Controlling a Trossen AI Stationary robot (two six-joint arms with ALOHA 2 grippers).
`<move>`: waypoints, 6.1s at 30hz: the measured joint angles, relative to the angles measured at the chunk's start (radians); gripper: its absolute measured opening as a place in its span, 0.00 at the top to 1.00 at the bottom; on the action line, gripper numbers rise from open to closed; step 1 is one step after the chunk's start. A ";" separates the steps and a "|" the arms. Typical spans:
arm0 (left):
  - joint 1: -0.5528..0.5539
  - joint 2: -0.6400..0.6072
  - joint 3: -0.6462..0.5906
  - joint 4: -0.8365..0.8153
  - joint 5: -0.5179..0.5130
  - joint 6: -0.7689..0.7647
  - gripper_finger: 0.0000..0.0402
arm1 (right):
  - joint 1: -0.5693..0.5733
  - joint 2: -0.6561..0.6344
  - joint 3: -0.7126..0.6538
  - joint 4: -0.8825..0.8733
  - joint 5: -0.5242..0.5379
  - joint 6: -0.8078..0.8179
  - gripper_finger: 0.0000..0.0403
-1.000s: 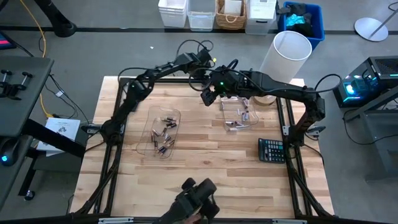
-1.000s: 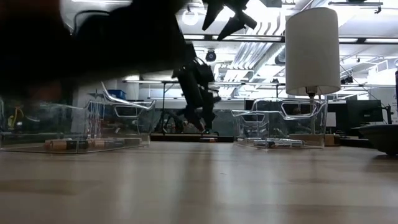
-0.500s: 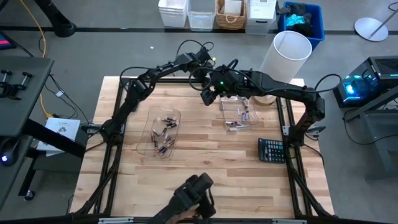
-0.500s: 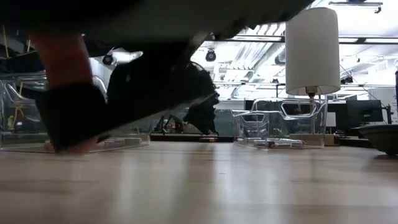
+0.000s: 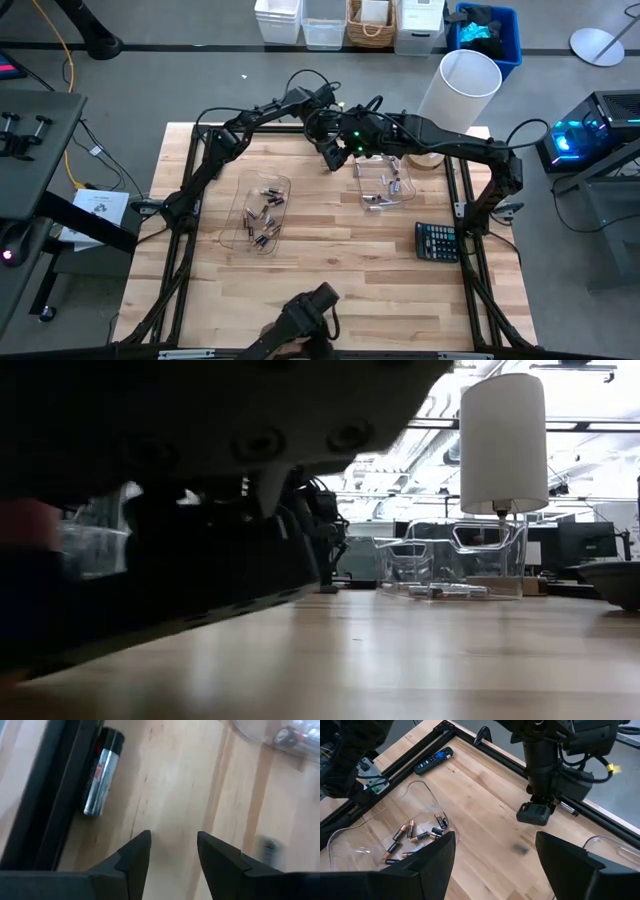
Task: Sort batteries
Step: Put the brown battery into the left transparent bin
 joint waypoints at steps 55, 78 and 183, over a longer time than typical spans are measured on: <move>-0.128 -1.352 -1.053 0.470 0.163 -0.402 1.00 | 0.271 0.103 -0.668 0.051 0.056 0.634 0.33; -0.129 -1.353 -1.063 0.461 0.159 -0.450 1.00 | 0.274 0.101 -0.815 0.138 0.127 0.470 0.33; -0.128 -1.352 -1.062 0.468 0.155 -0.517 1.00 | 0.422 0.161 -0.683 0.299 -0.098 0.470 0.91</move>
